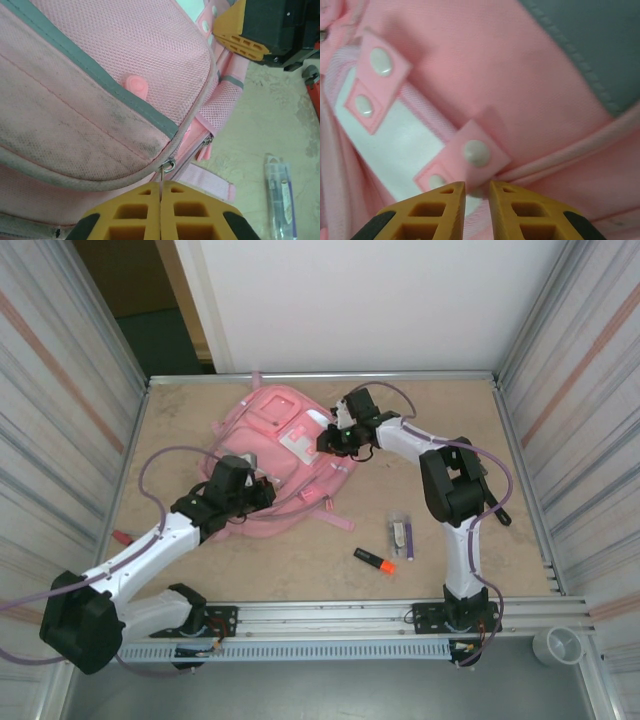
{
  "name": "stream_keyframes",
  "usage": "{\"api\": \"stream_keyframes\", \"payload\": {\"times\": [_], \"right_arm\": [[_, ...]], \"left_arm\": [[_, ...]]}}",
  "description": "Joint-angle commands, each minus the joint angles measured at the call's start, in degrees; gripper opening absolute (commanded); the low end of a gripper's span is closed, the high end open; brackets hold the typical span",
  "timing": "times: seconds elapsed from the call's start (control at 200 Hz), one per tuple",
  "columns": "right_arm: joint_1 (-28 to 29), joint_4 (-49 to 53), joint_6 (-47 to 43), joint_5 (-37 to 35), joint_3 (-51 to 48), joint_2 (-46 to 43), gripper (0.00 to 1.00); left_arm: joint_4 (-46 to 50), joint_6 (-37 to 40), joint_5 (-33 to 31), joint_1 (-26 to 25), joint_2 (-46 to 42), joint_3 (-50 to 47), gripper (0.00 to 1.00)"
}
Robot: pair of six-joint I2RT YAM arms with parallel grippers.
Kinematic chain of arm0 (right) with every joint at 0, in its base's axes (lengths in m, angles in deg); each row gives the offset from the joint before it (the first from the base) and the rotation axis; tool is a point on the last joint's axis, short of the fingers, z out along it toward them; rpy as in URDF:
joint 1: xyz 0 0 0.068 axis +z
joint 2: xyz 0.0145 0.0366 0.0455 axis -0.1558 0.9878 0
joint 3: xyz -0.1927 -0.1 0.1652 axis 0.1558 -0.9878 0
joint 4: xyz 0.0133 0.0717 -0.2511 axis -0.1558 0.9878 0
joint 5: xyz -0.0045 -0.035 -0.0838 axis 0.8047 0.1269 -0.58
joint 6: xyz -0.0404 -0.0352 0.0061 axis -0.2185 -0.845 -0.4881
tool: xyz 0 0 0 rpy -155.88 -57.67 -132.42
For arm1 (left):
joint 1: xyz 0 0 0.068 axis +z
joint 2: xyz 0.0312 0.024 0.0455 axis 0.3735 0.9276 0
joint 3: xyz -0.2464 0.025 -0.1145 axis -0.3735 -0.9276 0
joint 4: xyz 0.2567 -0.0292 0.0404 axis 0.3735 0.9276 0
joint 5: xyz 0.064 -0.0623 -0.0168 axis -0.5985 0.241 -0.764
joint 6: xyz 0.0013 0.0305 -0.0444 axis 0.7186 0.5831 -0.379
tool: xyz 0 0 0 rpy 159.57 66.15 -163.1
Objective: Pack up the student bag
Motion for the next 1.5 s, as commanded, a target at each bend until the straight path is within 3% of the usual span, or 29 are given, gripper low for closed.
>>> {"api": "stream_keyframes", "payload": {"times": [0.0, 0.19, 0.356, 0.466, 0.646, 0.787, 1.032, 1.168, 1.493], "right_arm": [[-3.26, 6.69, -3.97, -10.18, -2.79, 3.01, 0.24], [-1.65, -3.24, -4.06, -2.52, -10.14, -9.28, 0.38], [3.74, -4.16, -2.76, 0.93, -13.04, -13.85, 0.43], [6.64, -10.09, 2.09, 7.38, -17.1, -13.89, 0.44], [10.82, -15.76, 8.23, 9.38, -21.66, -13.57, 0.28], [12.37, -21.33, 12.43, 9.44, -23.7, -12.97, 0.21], [12.63, -20.58, 11.96, 8.94, -23.24, -11.29, 0.19], [12.03, -20.36, 11.76, 8.64, -24.02, -11.93, 0.19], [9.45, -17.84, 9.46, 8.12, -24.38, -14.36, 0.19]], "left_arm": [[5.82, 3.63, 0.18, 0.84, -1.68, -0.79, 0.0], [-1.28, 4.6, 7.83, 0.65, 0.64, -1.48, 0.0], [0.05, 6.1, 6.34, 0.59, 2.41, -1.66, 0.0], [-3.0, 5.32, 7.22, 0.58, 3.45, -3.44, 0.0], [-7.4, 2.64, 7.73, 0.03, 4.21, -6.19, 0.0], [-9.33, 2.02, 7.41, -0.73, 4.99, -7.45, 0.0], [-6.18, 5.4, -1.91, -5.66, 8.7, -6.1, 0.0], [-5.14, 6.15, -4.96, -7.39, 10.63, -5.22, 0.09], [-3.94, 6.94, -5.41, -9.1, 12.83, -3.81, 0.2]]}}
